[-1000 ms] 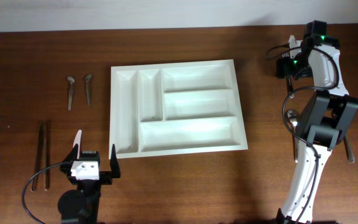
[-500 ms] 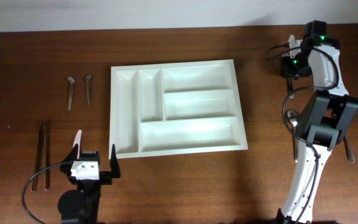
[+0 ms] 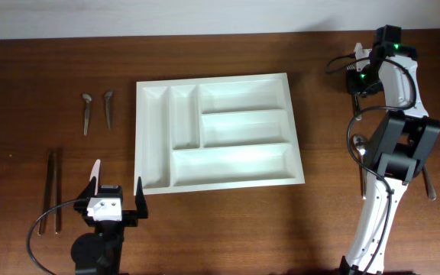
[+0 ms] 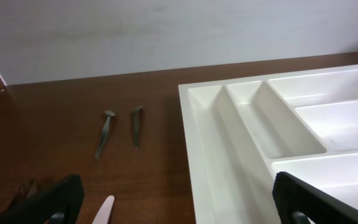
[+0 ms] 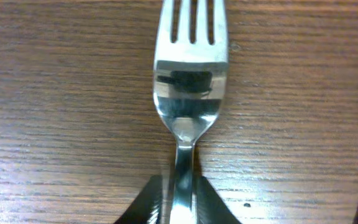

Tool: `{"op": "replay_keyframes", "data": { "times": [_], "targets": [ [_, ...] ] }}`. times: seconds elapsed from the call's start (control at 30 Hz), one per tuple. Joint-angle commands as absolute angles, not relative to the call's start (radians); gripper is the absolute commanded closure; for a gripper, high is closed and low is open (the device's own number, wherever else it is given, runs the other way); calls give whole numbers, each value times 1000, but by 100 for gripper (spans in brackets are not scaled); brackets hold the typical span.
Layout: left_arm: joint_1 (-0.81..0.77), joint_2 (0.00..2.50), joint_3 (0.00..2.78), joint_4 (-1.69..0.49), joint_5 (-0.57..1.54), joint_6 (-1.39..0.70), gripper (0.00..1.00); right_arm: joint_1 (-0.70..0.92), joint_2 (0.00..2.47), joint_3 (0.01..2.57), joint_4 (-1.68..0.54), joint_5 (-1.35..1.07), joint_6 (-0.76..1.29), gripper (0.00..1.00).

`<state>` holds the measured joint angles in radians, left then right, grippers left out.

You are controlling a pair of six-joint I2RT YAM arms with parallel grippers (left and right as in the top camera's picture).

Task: Pack container
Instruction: 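Lift the fork with the right gripper and carry it over the tray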

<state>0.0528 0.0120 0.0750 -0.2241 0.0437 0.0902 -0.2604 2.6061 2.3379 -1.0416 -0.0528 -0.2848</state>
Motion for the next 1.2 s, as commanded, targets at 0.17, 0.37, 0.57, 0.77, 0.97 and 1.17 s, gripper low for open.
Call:
{"op": "replay_keyframes", "data": {
  "times": [0.17, 0.37, 0.57, 0.77, 0.97, 1.17],
  "targets": [
    [54, 5, 69, -224, 33, 107, 1, -262, 2643, 2341, -1055, -41, -280, 96],
    [54, 5, 69, -224, 33, 107, 1, -262, 2643, 2341, -1059, -41, -278, 96],
    [54, 5, 69, -224, 33, 107, 1, -262, 2643, 2342, -1058, -47, -227, 96],
    [54, 5, 69, -224, 33, 107, 1, -262, 2638, 2342, -1059, -60, -186, 96],
    [54, 5, 69, -224, 33, 107, 1, -261, 2587, 2357, -1063, -60, -45, 96],
    [54, 5, 69, -224, 33, 107, 1, -247, 2528, 2452, -1127, -71, 70, 96]
  ]
}}
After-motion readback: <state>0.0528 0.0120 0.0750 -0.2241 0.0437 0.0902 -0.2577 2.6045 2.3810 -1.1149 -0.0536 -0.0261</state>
